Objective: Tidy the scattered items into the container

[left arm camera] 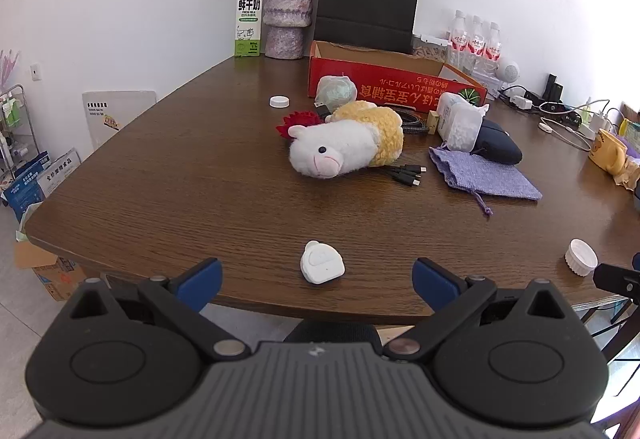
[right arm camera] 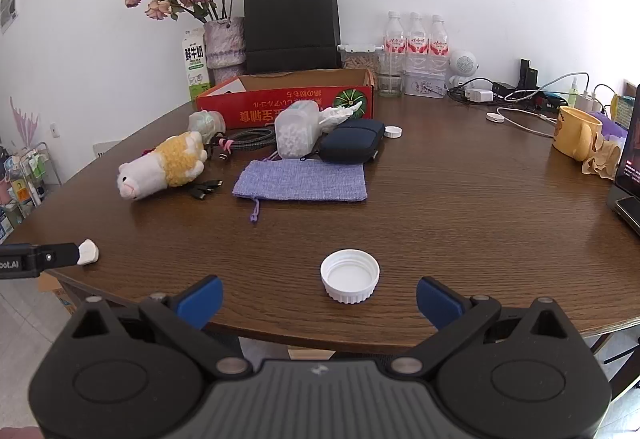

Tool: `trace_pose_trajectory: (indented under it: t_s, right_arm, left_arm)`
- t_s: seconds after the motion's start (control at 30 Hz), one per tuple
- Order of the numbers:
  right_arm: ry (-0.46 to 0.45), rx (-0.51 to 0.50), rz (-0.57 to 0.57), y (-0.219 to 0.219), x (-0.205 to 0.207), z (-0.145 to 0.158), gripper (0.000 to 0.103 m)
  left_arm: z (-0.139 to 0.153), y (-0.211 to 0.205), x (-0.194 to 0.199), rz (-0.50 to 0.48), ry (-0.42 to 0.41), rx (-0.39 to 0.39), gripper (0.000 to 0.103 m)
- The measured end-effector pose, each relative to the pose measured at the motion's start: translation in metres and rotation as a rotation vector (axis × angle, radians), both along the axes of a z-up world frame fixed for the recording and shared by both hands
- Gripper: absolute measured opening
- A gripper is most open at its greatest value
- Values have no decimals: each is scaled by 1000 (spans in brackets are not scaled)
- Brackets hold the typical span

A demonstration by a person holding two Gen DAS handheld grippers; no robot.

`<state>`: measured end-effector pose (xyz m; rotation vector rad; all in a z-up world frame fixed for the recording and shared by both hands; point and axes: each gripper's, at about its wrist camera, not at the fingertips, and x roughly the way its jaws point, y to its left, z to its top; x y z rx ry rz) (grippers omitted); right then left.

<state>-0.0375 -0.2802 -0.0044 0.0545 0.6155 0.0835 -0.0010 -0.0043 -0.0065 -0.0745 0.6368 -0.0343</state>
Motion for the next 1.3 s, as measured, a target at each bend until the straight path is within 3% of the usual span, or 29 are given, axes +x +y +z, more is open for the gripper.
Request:
trace_pose_trajectory:
  t_s: [0.63,0.73,0.8,1.03,1.07,1.17,1.23,1.3]
  right_arm:
    - [23,-26,-19,-4,14,-11,103]
    - [33,-34,-20,-4,19,-16,99]
    - [42,-36,-15,-4,23,-19,94]
    - [60,-42,-2,-2,35,-28,76]
    - [61,-42,-2,-2,36,-29,70]
    - [50,-47,-3,-2,38,-29,66]
    - [47,-52,-3,-2,40,-30,61]
    - [40,-63,-1,-1,41,-30,54]
  left_arm:
    - [-6,-5,15,-20,35,3,103]
    - [-9,-4,19,-27,47,-4,95]
    - [-12,-4,22,-28,63,-11,82]
    - [-16,-4,29,-33,73,-6,68]
    - [-16,-4,29,-34,71,-3,66]
    - [-16,-5,31,-35,70,-4,62]
    - [-15,-5,32,-37,70,-2,56]
    - [-15,-5,32,-38,69,6,43]
